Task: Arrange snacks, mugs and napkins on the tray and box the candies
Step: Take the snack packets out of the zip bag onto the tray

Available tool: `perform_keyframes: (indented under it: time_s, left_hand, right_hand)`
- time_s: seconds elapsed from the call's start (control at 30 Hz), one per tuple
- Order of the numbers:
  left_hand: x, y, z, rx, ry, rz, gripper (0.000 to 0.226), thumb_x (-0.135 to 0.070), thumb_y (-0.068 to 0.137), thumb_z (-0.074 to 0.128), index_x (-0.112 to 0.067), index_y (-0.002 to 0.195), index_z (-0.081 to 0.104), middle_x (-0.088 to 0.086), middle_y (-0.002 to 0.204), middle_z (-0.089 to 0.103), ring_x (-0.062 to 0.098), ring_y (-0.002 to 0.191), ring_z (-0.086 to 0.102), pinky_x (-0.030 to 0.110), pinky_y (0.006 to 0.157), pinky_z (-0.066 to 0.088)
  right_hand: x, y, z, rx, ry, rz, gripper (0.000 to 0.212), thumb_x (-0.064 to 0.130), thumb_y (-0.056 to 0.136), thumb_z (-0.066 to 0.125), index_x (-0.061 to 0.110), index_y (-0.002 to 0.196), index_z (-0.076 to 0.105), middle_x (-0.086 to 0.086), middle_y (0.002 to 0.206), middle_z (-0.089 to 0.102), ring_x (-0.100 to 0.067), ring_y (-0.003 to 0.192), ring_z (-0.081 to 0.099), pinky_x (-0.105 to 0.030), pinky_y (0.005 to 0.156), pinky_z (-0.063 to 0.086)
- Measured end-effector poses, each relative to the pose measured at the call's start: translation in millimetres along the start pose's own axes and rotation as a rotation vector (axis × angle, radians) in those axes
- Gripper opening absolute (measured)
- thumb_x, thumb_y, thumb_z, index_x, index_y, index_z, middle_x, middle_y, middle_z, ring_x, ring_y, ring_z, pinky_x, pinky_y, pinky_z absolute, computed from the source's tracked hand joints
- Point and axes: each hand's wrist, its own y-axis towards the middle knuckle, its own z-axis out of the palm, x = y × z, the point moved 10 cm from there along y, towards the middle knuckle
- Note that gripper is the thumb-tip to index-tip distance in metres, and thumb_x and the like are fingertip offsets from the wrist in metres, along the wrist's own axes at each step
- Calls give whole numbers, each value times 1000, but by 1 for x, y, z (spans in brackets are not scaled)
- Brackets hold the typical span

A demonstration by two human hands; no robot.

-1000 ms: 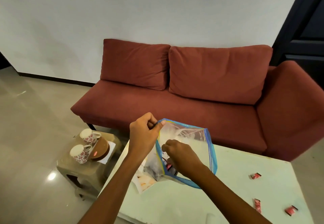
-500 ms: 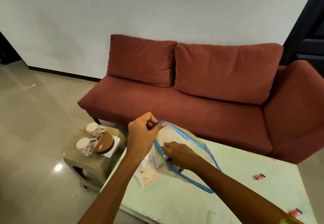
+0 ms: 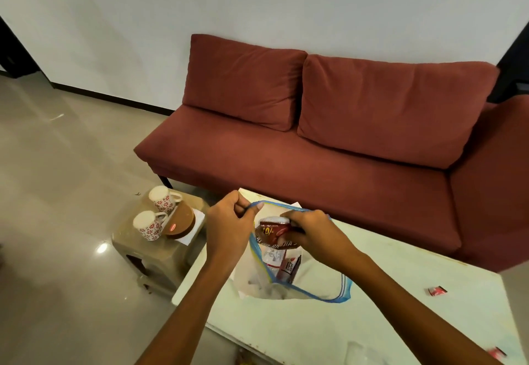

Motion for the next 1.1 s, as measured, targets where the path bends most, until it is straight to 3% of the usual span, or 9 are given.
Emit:
perform_keyframes:
  time_s: [0.17,0.23,0.37,0.53,0.6,0.7,0.8,0.93,1.1]
  left_hand:
    - [42,24,-8,-14,16,-96,27,-20,75,73,-13,60,51,-15,50,48,4,42,47,8,41,37]
    - [60,37,-10,-5,35,-141,28,-22,76,72,-14,62,50,-14,52,48,4,46,48,11,42,34]
    - [99,59,-12,26,42,-205,28,-22,77,72,-9,61,52,1,54,55,16,51,52,28,50,44]
    - [154,80,-7,32,94,-272,27,-22,76,72,-10,60,53,-1,52,55,5,49,50,20,48,38]
    - [180,83,-4,26,112,-342,26,-22,77,71,-8,61,56,-7,51,53,3,50,50,18,47,34]
    - [209,86,4,21,138,-392,25,-22,77,71,-7,63,58,-5,53,53,3,51,49,17,48,32]
    - [228,88,19,35,154,-416,24,-23,77,71,-5,66,60,2,59,57,3,52,50,16,49,35]
    - [253,77,39,6,163,-471,25,-28,78,70,-6,71,60,-3,57,55,2,52,51,19,49,39]
    - [283,62,62,-43,41,-594,27,-27,77,70,-4,74,59,11,65,63,23,57,64,29,57,54]
  right_hand:
    - [-11,15,-15,-124,297,124,16,27,77,73,23,92,67,9,78,67,8,66,59,-5,59,43]
    - [-23,23,-18,-175,441,201,12,27,75,74,31,80,64,14,76,67,11,66,61,-4,58,45]
    - [-56,34,-11,-279,647,332,8,26,77,70,26,83,65,9,82,71,2,70,66,-10,60,51]
    - [-102,40,15,-345,734,446,16,23,83,62,25,99,63,4,92,71,-6,80,68,-12,64,54]
    - [-126,38,21,-415,751,493,12,28,82,60,29,94,63,9,89,70,-5,77,68,-17,64,57]
    - [-177,30,41,-515,727,633,17,29,86,59,21,100,58,-2,96,67,-16,85,65,-35,71,59]
    - [-233,26,75,-537,636,794,29,31,87,60,12,104,48,-8,103,61,-18,85,60,-27,67,48]
    - [-304,33,131,-459,525,932,41,28,85,65,-1,111,52,-17,105,63,-22,84,57,-28,69,44]
    - [-372,57,171,-362,407,980,39,28,85,65,-4,105,56,-23,105,65,-26,84,60,-22,57,42]
